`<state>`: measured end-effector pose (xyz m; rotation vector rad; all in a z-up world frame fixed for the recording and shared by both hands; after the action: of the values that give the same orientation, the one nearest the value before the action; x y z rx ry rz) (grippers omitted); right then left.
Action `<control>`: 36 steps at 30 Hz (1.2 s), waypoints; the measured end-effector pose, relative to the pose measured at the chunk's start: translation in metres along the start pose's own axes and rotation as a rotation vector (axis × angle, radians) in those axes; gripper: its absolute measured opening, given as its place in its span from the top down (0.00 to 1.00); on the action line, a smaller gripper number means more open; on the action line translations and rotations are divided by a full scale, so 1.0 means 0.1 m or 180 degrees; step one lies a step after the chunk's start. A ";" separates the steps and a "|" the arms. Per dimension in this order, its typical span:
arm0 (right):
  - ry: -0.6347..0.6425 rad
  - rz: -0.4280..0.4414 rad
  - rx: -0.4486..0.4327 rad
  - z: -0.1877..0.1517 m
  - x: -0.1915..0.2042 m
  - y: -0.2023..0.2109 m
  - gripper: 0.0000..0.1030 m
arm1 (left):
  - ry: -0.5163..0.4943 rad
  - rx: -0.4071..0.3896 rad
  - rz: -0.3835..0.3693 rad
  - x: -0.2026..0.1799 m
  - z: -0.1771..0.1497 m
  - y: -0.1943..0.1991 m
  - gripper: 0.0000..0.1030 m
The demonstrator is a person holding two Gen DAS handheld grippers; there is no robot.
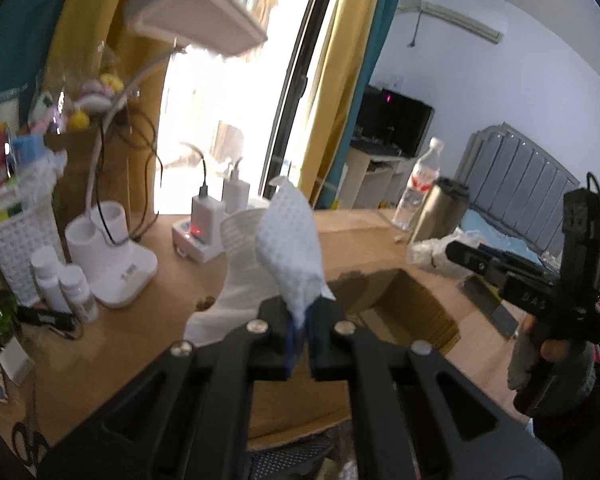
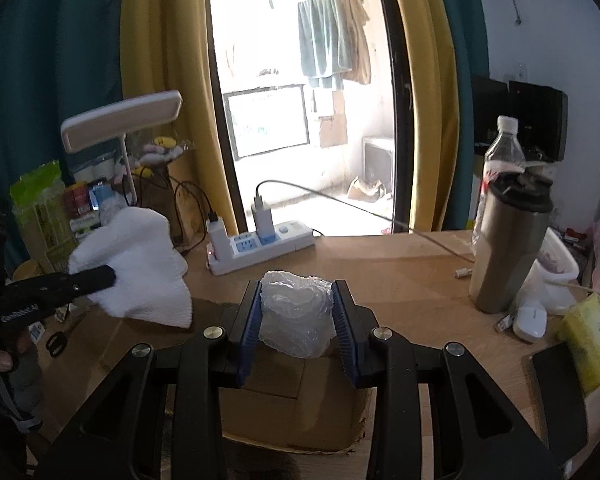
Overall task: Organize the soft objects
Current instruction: 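Lift and carry the cloth and the bag over the cardboard box with both grippers, then open both grippers to drop the cloth and the bag into the box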
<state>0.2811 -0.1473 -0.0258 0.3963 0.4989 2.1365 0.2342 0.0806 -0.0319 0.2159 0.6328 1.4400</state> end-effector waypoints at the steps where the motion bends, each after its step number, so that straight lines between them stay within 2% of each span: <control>1: 0.0008 0.0011 0.0021 -0.02 0.01 -0.03 0.64 | 0.0009 0.0045 0.0006 0.01 -0.03 -0.05 0.96; 7: 0.0004 0.0023 0.0184 -0.14 -0.01 -0.25 0.64 | 0.0117 0.0307 -0.0034 0.07 -0.27 -0.35 0.96; 16: -0.0017 0.0068 0.0293 -0.27 0.03 -0.39 0.64 | 0.0214 0.0615 -0.0117 0.13 -0.47 -0.60 0.96; 21: -0.0025 0.0088 0.0354 -0.35 -0.01 -0.45 0.64 | 0.0182 0.0717 -0.0034 0.13 -0.49 -0.59 0.96; 28: -0.0056 0.0049 0.0362 -0.39 -0.12 -0.40 0.64 | 0.0176 0.0896 0.0318 0.18 -0.53 -0.49 0.93; 36: -0.0030 0.0059 0.0465 -0.47 -0.07 -0.35 0.61 | 0.0190 0.0991 0.0330 0.11 -0.57 -0.44 0.82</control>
<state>0.2888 -0.1443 -0.0841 0.4941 0.6507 2.1218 0.2413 0.0713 -0.1037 0.4565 0.9058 1.4466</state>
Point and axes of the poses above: each gripper's, at about its wrist camera, not at the fingertips, and y roughly against the way its jaws point, x to its left, z to its top, the point moved 3 cm from there along -y, roughly the way its jaws point
